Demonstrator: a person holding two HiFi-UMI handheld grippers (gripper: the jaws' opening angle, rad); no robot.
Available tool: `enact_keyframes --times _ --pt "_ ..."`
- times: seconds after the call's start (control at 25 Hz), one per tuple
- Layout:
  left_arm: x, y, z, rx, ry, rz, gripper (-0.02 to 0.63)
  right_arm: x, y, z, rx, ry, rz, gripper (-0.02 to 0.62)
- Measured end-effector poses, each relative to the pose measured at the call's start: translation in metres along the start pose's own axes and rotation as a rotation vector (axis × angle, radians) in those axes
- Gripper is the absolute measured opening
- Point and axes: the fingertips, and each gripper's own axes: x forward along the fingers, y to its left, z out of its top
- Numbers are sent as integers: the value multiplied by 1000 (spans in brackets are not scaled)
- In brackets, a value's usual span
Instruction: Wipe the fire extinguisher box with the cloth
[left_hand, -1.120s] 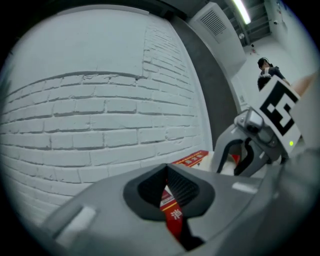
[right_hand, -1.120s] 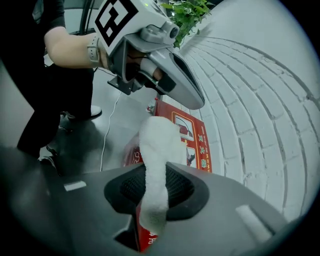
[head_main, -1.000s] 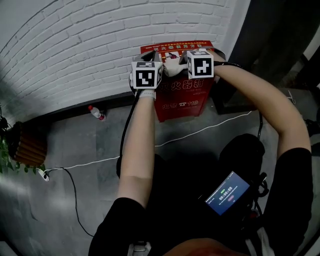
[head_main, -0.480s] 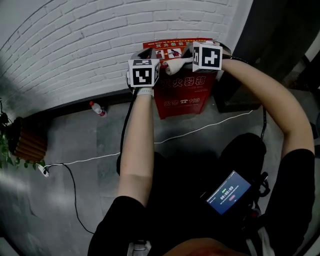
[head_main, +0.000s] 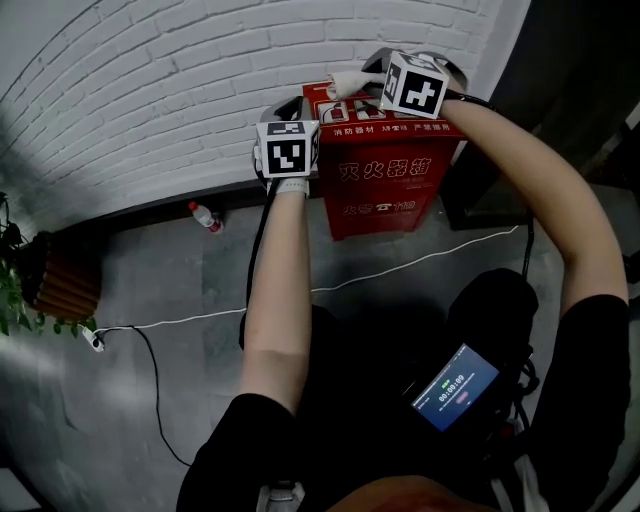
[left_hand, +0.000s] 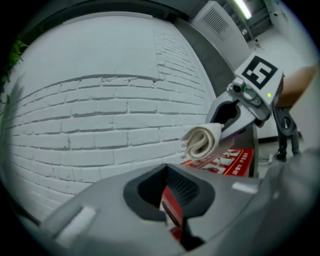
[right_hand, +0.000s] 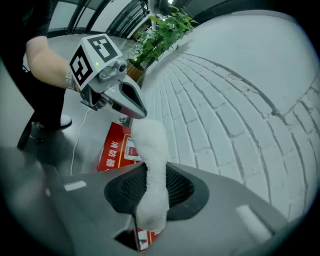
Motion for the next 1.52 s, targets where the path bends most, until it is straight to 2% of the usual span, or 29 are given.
enact_keyframes --times 0.12,0.28,0.68,0.8,1.0,1.28,1.52 --pt "6 11 -6 -1 6 7 3 13 -16 8 -11 -4 -56 89" --pt "15 19 -16 -1 20 -4 3 39 -27 12 -13 10 -80 89" --pt "36 25 -30 -42 35 -47 3 109 -39 25 -19 46 -64 89" --pt "37 27 -30 -52 33 -51 3 126 -35 26 -26 64 -35 91" --pt "39 28 -31 -58 33 -58 3 141 -13 27 -20 90 70 89" --pt "33 27 -25 -51 28 -48 3 123 23 22 1 97 204 89" --pt "17 20 -17 -45 26 -39 3 99 47 35 -48 79 239 89"
